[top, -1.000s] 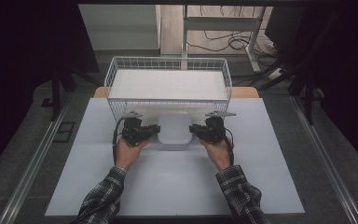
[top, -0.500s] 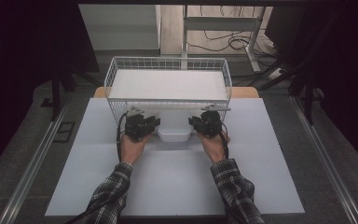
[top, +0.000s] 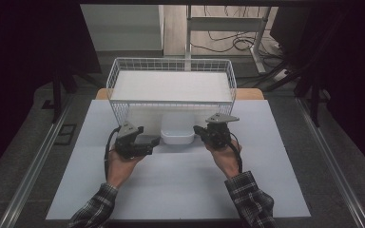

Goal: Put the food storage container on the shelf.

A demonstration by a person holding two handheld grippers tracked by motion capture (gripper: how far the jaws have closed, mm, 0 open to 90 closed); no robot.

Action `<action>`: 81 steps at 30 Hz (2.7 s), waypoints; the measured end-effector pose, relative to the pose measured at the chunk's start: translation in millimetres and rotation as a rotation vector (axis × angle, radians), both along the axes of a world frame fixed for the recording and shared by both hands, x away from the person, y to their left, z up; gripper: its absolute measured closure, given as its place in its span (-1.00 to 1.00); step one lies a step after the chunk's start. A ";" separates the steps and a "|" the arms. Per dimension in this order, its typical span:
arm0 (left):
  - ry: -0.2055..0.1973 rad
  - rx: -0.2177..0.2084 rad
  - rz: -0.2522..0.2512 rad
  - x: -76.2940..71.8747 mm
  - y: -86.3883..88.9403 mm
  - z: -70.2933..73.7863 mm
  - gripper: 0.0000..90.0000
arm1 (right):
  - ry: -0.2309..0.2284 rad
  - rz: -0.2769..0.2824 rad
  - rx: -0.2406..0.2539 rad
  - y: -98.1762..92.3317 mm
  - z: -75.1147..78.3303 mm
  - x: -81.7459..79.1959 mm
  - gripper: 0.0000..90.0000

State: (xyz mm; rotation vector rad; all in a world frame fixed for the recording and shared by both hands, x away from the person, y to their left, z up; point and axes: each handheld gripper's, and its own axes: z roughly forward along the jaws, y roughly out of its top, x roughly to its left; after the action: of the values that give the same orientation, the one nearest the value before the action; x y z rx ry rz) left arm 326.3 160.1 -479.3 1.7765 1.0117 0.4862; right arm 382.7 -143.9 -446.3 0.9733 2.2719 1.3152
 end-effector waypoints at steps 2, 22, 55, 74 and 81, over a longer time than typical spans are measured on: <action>0.001 0.010 -0.004 -15.0 4.9 -0.8 -0.73 | 0.001 0.015 0.002 0.1 0.1 -7.1 0.99; 0.005 0.113 0.004 -116.1 38.4 -36.2 -0.99 | 0.085 0.125 -0.046 33.0 -43.6 -28.3 0.99; -0.020 0.103 -0.025 -124.3 40.0 -41.8 -0.93 | 0.070 0.038 -0.079 57.1 -51.2 32.1 0.99; -0.019 0.098 -0.028 -124.2 41.4 -41.0 -0.94 | 0.089 0.020 -0.064 63.3 -52.7 46.3 0.91; -0.013 0.105 -0.042 -123.3 40.1 -42.0 -0.95 | 0.095 0.032 -0.059 60.8 -51.4 41.2 0.40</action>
State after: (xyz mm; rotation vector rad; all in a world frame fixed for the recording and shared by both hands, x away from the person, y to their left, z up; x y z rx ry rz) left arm 203.0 200.2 -521.3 1.8813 0.9537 0.5320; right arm 423.8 -83.1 -497.7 1.0028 2.3921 1.2326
